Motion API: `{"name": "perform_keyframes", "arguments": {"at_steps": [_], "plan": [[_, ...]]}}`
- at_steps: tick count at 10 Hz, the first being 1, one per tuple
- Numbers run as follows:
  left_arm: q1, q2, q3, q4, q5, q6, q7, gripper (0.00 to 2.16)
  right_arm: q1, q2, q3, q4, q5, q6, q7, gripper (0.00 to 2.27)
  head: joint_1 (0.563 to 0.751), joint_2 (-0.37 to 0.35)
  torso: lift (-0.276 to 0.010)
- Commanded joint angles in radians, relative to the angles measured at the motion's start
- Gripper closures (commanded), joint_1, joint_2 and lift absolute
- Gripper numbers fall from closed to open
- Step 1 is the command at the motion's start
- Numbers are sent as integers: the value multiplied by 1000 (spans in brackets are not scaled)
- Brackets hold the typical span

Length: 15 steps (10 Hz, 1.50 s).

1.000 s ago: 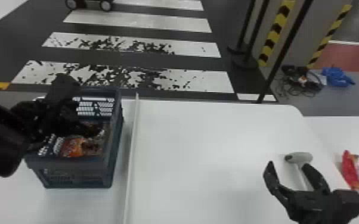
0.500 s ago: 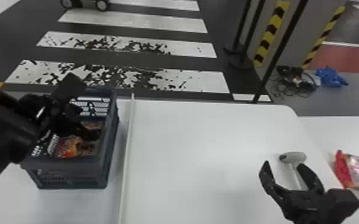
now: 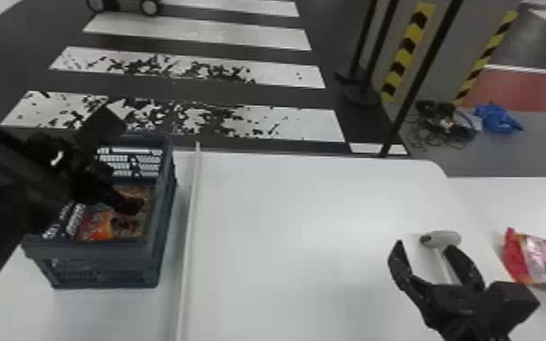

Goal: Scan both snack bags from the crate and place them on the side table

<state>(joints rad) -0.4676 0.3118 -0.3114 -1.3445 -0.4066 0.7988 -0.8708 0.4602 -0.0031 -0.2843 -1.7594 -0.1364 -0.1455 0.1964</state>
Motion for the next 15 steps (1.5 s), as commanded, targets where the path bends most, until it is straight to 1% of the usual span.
{"name": "perform_keyframes", "arguments": {"at_steps": [1, 2, 3, 4, 5, 6, 7, 8, 9, 10, 11, 12, 13, 14, 15], "plan": [[4, 1, 11, 24, -9, -2, -2, 80, -6, 4, 2, 9, 1, 4, 0, 60, 695, -134, -98], [11, 0, 29, 53, -24, -11, -4, 80, -15, 4, 5, 20, 1, 4, 0, 60, 695, -129, -98], [24, 0, 34, 67, -40, -20, -4, 80, -21, 4, 10, 28, 3, 4, 0, 60, 695, -120, -98], [37, -14, 37, 74, -83, -36, -7, 80, -25, 4, 13, 32, 3, 4, 0, 60, 695, -106, -98], [37, -26, 49, 97, -98, -51, -7, 80, -26, 4, 13, 34, 4, 4, 0, 60, 695, -98, -98], [37, -40, 63, 122, -98, -69, -7, 80, -28, 4, 13, 37, 4, 4, 1, 60, 695, -95, -98], [35, -48, 64, 142, -106, -91, -5, 137, -29, 4, 13, 38, 6, 7, 1, 60, 695, -95, -98], [30, -72, 92, 177, -113, -128, -4, 181, -31, 4, 13, 43, 6, 13, 1, 60, 695, -96, -98], [12, -88, 91, 229, -120, -164, -7, 340, -34, 4, 13, 49, 4, 13, 3, 60, 695, -99, -98], [4, -103, 91, 257, -136, -183, -5, 930, -35, 4, 13, 55, 4, 13, 3, 60, 695, -107, -98], [4, -106, 94, 261, -133, -186, 15, 1993, -38, 4, 11, 57, 4, 22, 3, 60, 695, -116, -98], [24, -109, 121, 245, -136, -207, 4, 2135, -40, 4, 11, 58, 4, 25, 3, 60, 695, -119, -98], [29, -117, 149, 243, -136, -235, -27, 2135, -41, 4, 10, 60, 3, 28, 3, 60, 695, -120, -98], [44, -117, 163, 229, -138, -238, -13, 2135, -41, 4, 8, 61, 0, 28, 3, 60, 695, -127, -98], [66, -128, 206, 202, -136, -275, -16, 2135, -41, 4, 8, 66, 0, 28, 3, 60, 695, -127, -98]]}}
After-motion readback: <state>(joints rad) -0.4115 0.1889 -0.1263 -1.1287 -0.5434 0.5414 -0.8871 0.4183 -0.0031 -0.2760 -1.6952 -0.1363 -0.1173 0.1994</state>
